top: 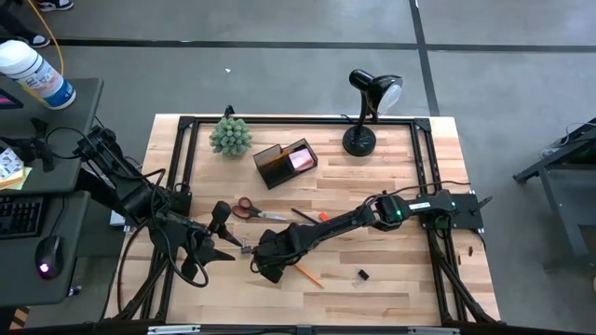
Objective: Pick and place office supplies into organizer
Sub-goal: Put the orange pencil into the black desk organizer
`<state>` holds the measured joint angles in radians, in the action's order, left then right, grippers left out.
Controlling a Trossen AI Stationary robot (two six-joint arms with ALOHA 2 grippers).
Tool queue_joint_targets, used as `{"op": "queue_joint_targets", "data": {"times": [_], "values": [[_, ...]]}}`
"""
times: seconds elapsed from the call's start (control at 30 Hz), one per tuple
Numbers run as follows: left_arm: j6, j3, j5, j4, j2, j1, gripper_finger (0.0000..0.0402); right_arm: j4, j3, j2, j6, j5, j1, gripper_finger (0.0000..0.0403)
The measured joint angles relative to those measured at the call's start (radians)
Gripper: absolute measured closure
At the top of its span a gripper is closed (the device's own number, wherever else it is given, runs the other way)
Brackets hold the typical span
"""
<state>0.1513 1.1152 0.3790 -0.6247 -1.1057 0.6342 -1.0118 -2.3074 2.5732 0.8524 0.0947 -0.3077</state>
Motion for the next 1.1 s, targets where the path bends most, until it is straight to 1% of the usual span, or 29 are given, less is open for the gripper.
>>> {"op": "queue_joint_targets", "data": {"times": [0.2,0.3,0.4,0.53,0.7,0.83,0.93,1.1], "values": [[0.000,0.000,0.000,0.000,0.000,0.000,0.0243,0.000,-0.005,0.021,0.005,-0.044,0.005,0.0300],[0.000,0.000,0.000,0.000,0.000,0.000,0.0243,-0.003,-0.006,0.028,0.008,-0.052,0.003,0.0317],[0.000,0.000,0.000,0.000,0.000,0.000,0.0243,-0.007,-0.006,0.029,0.011,-0.049,0.002,0.0344],[0.000,0.000,0.000,0.000,0.000,0.000,0.0243,-0.009,-0.006,0.030,0.013,-0.061,0.002,0.0390],[0.000,0.000,0.000,-0.002,0.000,0.001,0.0243,-0.004,-0.007,0.030,0.022,-0.092,0.002,0.0389],[0.000,0.000,-0.001,-0.005,0.005,0.001,0.0243,-0.033,-0.046,0.033,0.020,-0.105,0.001,0.0397],[0.000,0.000,-0.005,-0.007,0.013,0.001,0.0243,-0.035,-0.029,0.010,0.027,-0.116,0.005,0.0398],[0.000,0.000,-0.013,-0.013,0.029,0.001,0.0243,-0.079,-0.044,-0.024,0.022,-0.094,0.007,0.0401]]}}
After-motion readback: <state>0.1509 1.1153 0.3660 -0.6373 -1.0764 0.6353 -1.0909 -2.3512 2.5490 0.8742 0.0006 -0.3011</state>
